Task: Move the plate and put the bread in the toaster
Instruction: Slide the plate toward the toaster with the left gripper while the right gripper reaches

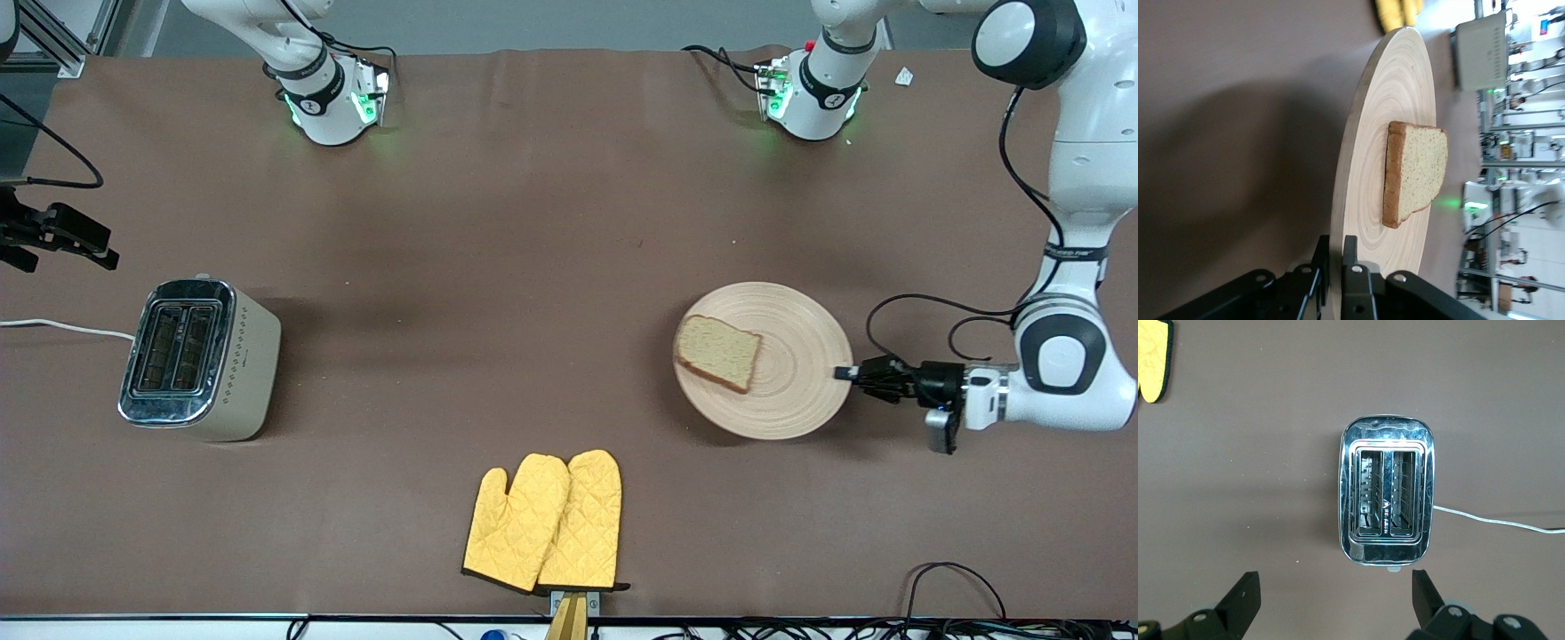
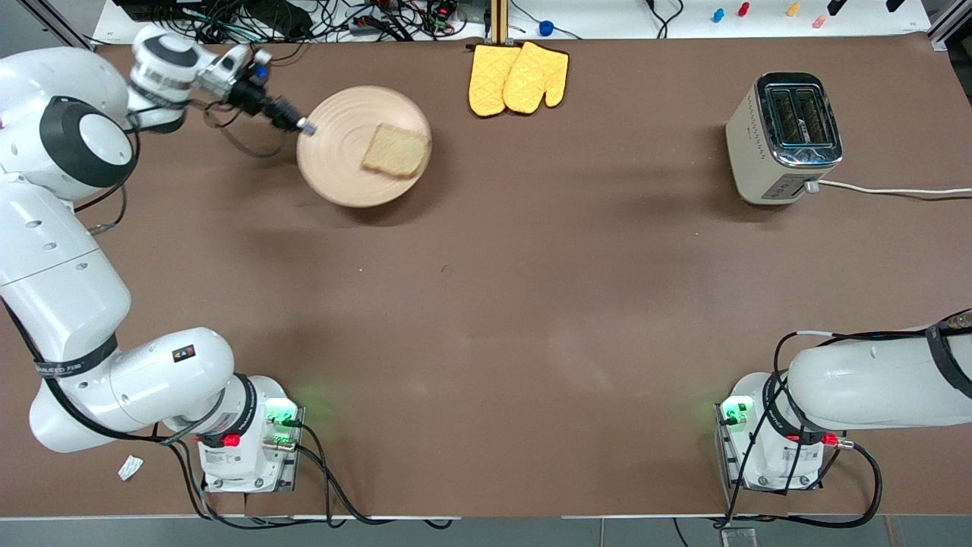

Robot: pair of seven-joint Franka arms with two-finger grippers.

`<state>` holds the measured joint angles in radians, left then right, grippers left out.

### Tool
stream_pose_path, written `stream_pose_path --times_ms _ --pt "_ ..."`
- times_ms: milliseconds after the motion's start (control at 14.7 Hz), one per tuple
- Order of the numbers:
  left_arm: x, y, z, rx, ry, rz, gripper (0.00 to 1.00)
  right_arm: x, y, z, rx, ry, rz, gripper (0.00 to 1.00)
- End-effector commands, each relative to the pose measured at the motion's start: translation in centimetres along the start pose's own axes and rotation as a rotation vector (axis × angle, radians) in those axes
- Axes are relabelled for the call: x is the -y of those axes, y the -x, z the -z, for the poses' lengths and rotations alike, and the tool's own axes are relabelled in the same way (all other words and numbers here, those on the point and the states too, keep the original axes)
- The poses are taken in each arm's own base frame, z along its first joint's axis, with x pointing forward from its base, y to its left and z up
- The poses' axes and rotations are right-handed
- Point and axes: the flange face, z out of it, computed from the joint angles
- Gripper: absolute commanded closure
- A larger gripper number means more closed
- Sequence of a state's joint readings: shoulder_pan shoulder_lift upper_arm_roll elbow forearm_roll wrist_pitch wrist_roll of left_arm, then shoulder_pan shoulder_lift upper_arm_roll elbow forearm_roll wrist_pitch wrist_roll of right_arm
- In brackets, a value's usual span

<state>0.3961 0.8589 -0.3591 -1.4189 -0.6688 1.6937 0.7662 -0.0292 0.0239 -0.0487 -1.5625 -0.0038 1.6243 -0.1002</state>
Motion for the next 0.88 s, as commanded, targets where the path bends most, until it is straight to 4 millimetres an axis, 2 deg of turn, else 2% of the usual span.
stream_pose_path --times_ms 0,136,204,340,476,613,681,817 --pt "-7.3 -5.2 -6.7 -0.043 0.057 0.09 1.0 -0.1 0.1 0.0 -0.004 -0.017 -0.006 0.0" --pt "-10.9 -7.8 -13.6 -0.067 0.076 0.126 1.0 0.0 -0.1 -0.5 0.001 -0.018 -0.005 0.0" --pt "-12.4 -8.7 -18.1 -0.078 0.097 0.155 1.0 0.3 -0.3 -0.7 0.005 -0.025 -0.002 0.0" --pt "-14.5 -9.6 -25.3 -0.12 0.103 0.222 1.0 1.3 -0.9 -1.8 0.019 -0.054 0.006 0.0" --pt "-15.9 -9.4 -32.2 -0.171 0.111 0.291 1.0 3.1 -2.0 -3.8 0.034 -0.054 0.026 0.0" --pt "-17.3 -9.4 -37.6 -0.185 0.12 0.307 1.0 4.1 -3.4 -6.8 0.059 -0.056 0.039 0.0" --pt "-17.7 -9.3 -39.9 -0.183 0.121 0.308 1.0 5.0 -4.1 -8.8 0.07 -0.058 0.051 0.0" --pt "-17.8 -8.8 -44.3 -0.191 0.103 0.289 0.99 7.3 -4.2 -13.7 0.039 -0.069 0.006 0.0"
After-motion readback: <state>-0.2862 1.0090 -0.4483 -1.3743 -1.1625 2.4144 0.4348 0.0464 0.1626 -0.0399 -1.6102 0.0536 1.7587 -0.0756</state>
